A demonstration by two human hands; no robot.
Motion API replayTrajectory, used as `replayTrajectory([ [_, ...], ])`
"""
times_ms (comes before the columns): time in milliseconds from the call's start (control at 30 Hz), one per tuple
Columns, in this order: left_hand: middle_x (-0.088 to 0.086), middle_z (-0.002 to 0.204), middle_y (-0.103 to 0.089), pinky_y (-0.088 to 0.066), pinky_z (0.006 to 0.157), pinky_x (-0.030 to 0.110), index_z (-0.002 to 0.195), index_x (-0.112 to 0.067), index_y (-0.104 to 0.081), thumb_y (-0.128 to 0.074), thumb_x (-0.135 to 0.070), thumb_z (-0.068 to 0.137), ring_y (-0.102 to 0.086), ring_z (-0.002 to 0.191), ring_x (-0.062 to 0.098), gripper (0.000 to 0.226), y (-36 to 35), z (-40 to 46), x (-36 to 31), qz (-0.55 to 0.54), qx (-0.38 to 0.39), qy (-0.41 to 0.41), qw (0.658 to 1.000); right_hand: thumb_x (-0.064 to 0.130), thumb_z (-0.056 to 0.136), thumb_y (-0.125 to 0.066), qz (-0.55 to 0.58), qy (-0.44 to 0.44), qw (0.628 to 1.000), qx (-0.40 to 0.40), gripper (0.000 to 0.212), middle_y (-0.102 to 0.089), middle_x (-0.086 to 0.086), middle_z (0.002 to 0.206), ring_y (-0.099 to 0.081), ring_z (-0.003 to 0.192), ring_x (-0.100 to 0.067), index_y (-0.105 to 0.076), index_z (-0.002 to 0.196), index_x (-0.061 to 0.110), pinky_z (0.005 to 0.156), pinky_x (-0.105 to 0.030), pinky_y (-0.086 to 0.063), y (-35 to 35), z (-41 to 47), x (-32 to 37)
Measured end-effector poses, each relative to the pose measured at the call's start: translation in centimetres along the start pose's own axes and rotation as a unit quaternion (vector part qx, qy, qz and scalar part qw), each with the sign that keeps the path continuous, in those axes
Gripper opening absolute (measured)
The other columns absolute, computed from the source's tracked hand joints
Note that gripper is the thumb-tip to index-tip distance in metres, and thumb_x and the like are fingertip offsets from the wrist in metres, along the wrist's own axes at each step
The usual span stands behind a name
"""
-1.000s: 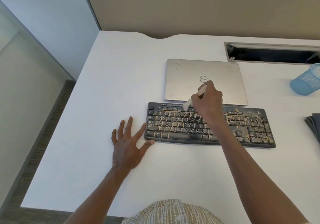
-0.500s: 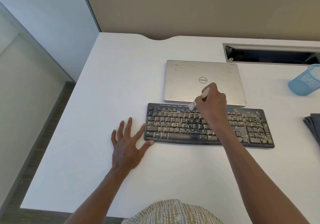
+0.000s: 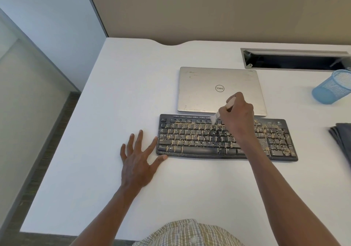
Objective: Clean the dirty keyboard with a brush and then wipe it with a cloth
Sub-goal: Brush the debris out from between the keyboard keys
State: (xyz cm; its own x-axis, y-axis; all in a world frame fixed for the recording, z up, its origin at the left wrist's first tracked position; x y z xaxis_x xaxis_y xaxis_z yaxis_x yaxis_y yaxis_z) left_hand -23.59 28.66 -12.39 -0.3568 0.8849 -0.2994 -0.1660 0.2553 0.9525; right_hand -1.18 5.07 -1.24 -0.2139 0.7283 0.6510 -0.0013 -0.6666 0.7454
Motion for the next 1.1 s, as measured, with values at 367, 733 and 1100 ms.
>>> replayTrajectory([
  [367,0.010,0.167,-0.023,-0.017,0.120,0.061,0.148,-0.041,-0.048,-0.027,-0.083,0.090,-0.014,0.155,0.035,0.074,-0.1,0.0,0.1,0.004,-0.001,-0.001,1.000,0.010,0.091,-0.057,0.007,-0.002,1.000,-0.024,0.015,-0.057,-0.002,0.076,-0.055,0.058,-0.015,-0.049,0.105,0.008,0.048,-0.026,-0.044,1.0,0.0,-1.3],
  [733,0.009,0.168,-0.022,-0.017,0.120,0.061,0.148,-0.043,-0.047,-0.031,-0.082,0.090,-0.013,0.155,0.034,0.071,0.0,0.0,0.1,0.003,0.001,0.001,1.000,0.010,0.095,-0.060,0.097,0.089,0.985,0.114,0.015,-0.062,-0.002,0.080,-0.053,0.052,-0.011,-0.054,0.109,0.013,0.043,-0.018,-0.046,-2.3,0.4,4.6],
  [1100,0.009,0.168,-0.022,-0.017,0.120,0.061,0.148,-0.042,-0.048,-0.031,-0.082,0.090,-0.013,0.155,0.035,0.072,-0.1,0.1,0.1,0.004,0.002,0.003,1.000,0.007,0.096,-0.056,0.070,0.065,0.983,0.157,0.012,-0.061,-0.005,0.077,-0.052,0.047,-0.006,-0.050,0.106,0.012,0.038,-0.015,-0.039,-3.5,0.0,3.4],
])
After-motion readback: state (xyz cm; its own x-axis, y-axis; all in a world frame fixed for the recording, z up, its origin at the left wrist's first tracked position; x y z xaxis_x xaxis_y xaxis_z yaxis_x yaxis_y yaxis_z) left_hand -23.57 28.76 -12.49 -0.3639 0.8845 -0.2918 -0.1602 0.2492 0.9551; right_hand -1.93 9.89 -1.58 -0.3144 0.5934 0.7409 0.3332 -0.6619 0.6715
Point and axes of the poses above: each hand's wrist, its own z-axis towards the middle knuckle, its own y-axis out of the back of the hand, x = y × z, the point moved 3 cm from there along z, towards the middle knuckle
